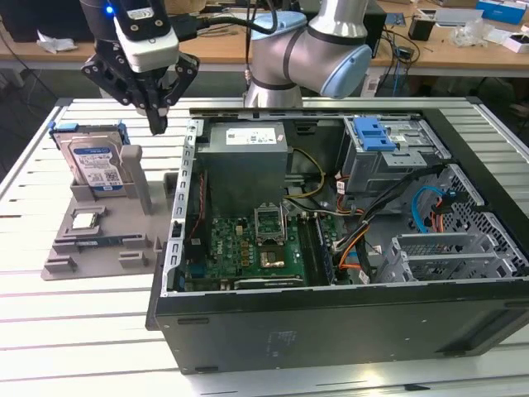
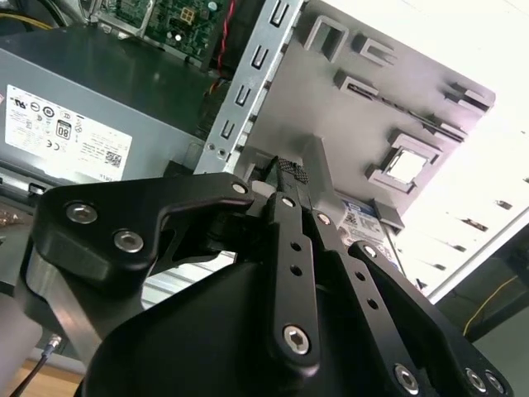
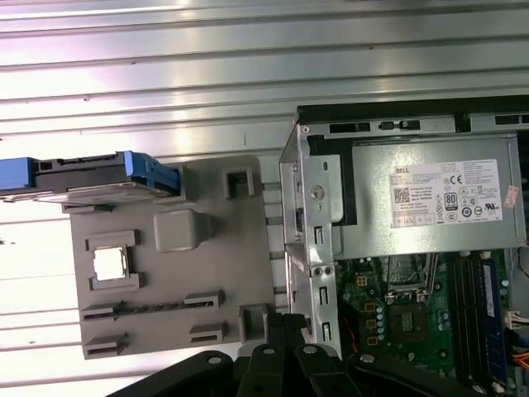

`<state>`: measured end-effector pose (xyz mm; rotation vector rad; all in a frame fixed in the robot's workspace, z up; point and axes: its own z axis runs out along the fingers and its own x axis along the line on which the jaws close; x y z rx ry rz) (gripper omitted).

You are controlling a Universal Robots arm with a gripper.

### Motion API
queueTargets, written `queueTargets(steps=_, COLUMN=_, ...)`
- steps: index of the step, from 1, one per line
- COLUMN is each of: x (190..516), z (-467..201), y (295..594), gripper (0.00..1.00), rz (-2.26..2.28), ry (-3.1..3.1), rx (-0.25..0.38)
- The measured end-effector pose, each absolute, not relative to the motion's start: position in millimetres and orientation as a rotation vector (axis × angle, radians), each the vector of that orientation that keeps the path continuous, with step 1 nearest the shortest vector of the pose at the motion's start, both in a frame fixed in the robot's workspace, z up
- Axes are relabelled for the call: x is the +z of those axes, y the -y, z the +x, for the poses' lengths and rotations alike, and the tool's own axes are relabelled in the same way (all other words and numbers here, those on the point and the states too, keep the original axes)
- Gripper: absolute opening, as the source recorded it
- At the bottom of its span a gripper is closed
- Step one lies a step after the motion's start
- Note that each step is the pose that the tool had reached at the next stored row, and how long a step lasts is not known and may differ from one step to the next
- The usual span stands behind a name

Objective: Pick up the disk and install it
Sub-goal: 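Reach for the disk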

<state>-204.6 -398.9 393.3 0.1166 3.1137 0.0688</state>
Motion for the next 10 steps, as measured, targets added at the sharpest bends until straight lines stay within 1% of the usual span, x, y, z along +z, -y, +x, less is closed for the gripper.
queueTargets(steps=10, x=393, z=-220, y=399, gripper=0.11, rz=0.117, ry=-3.114, rx=0.069)
